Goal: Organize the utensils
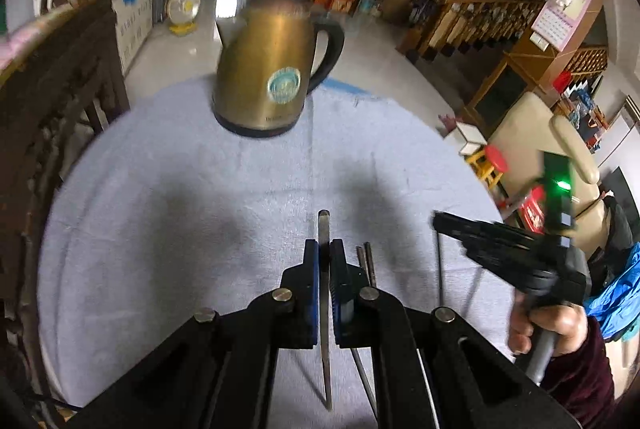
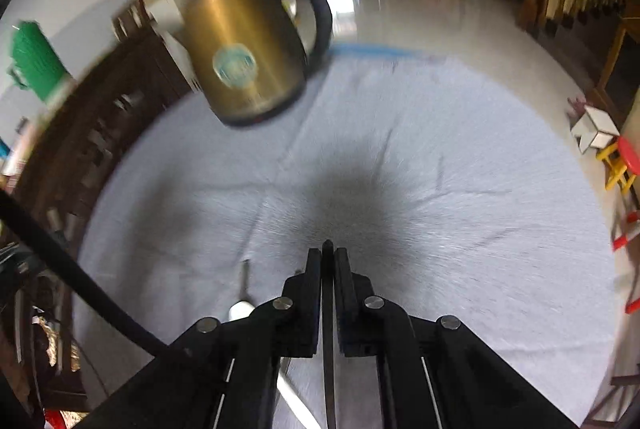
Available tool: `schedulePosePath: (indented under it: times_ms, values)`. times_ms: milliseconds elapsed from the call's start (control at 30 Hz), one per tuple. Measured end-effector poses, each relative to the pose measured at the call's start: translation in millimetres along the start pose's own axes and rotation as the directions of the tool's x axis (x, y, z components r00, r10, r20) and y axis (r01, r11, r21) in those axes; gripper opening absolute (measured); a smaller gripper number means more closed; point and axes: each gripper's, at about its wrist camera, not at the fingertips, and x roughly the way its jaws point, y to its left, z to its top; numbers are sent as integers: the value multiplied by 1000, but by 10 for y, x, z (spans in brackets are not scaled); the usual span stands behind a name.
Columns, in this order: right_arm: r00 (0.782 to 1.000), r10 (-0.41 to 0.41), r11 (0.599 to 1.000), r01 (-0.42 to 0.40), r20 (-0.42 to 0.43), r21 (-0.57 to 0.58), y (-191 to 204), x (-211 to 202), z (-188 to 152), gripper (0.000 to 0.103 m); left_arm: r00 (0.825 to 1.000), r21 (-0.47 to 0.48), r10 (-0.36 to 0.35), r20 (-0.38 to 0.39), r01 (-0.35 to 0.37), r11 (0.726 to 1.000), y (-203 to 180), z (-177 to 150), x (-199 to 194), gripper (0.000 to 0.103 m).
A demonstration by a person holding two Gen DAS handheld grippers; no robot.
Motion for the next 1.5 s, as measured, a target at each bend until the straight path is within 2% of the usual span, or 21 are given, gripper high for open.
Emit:
schedulePosePath:
  times_ms: [133, 267, 500, 600, 733, 867, 1000, 1133, 1200, 1400, 1500]
  values:
    - [990, 19, 1000, -20, 140, 8, -4, -707, -220, 7, 993, 22, 22, 118, -25, 999, -93, -158, -543, 5]
    - [957, 36, 999, -39, 287, 4, 93, -1339, -460, 7, 973, 41, 51, 225, -61, 997, -186, -306, -1046, 5]
    - [864, 86, 996, -86, 496, -22, 348, -2216, -848, 7, 935, 65, 81, 344, -110, 992, -372, -534, -1786, 5]
    - [806, 130, 990, -132, 577, -38, 470, -2539, -997, 7, 916, 69, 91, 391, -128, 989, -436, -618, -2072, 5]
    - [751, 176, 982, -179, 636, -60, 611, -2831, -1163, 7, 889, 70, 91, 449, -137, 988, -523, -737, -2460, 5]
    - [711, 213, 973, -215, 670, -82, 767, -2955, -1264, 7, 877, 77, 91, 473, -144, 987, -619, -834, -2684, 5]
    - [692, 249, 962, -255, 678, -93, 869, -2987, -1372, 7, 876, 92, 75, 476, -134, 987, -732, -939, -2799, 5]
    - [681, 272, 955, -278, 680, -103, 969, -2944, -1489, 7, 874, 100, 42, 484, -102, 990, -826, -1054, -2853, 5]
    - [682, 271, 956, -275, 680, -106, 1014, -2911, -1559, 7, 875, 107, 25, 483, -87, 990, -871, -1116, -2845, 5]
    - [692, 233, 969, -225, 684, -102, 1081, -2748, -1731, 7, 895, 114, -41, 444, -11, 993, -961, -1292, -2604, 5]
    - [692, 199, 978, -181, 694, -101, 1092, -2671, -1814, 7, 897, 113, -34, 441, -18, 993, -1022, -1394, -2440, 5]
